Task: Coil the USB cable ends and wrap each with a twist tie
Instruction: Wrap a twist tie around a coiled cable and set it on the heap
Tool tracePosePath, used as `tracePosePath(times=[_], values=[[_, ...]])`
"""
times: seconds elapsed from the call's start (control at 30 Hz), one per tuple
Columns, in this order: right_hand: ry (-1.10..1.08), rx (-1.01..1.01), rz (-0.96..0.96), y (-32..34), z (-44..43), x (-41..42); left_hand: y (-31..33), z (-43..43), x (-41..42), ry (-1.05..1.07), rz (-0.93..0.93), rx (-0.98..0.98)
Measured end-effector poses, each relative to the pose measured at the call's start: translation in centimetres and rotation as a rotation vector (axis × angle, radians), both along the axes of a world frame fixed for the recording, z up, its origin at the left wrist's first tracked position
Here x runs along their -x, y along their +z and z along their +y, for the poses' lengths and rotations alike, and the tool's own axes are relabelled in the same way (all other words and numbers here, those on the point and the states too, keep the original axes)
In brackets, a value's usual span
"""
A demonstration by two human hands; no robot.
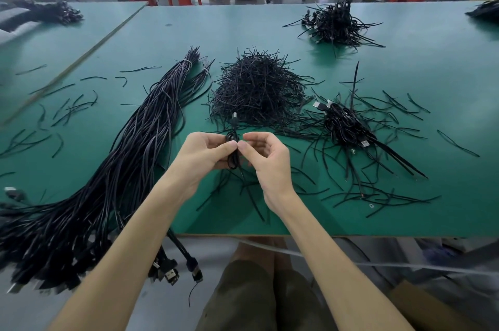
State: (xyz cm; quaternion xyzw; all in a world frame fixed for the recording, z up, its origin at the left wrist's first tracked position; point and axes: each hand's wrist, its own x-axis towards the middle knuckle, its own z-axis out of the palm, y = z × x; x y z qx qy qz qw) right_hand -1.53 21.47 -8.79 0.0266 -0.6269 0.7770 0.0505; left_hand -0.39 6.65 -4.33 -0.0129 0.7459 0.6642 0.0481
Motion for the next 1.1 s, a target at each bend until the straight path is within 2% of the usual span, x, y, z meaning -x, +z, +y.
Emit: tracePosePath(times=[0.23, 0.43, 0.63, 0.7, 0.8, 0.87, 0.97, 1.1], values=[[0.003, -0.032, -0.002, 0.2, 0.0, 0.0, 0.3, 0.3, -0.2, 0.103, 0.069, -0.006], [0.038, -0.141, 0.043, 0.9, -0.8, -0.3, 0.5, 0.6, -0.3, 0.16, -0.029, -0.165], [0.053, -0.234, -0.007, 1.8, -0.1, -0.1, 0.2, -1.0, -0.7, 0.104, 0.0, -0.037], [0.037, -0.26, -0.015, 2.6, 1.1, 0.3, 0.5, -2.1, -0.3, 0.155, 0.06, 0.205], [-0.043, -0.442, 0.059, 4.4, 3.8, 1.3, 0.7, -4.4, 0.4, 0.335, 0.186, 0.935], [-0.158, -0.581, 0.136, 5.7, 6.0, 2.3, 0.8, -5.6, 0.9, 0.41, 0.157, 1.255], [-0.326, -0.755, 0.159, 7.0, 9.1, 4.1, 0.6, -6.2, 1.2, 0.396, -0.004, 1.439], [-0.49, -1.154, 0.06, 6.2, 12.5, 5.3, -0.3, -6.7, 1.0, 0.38, 0.053, 1.512]])
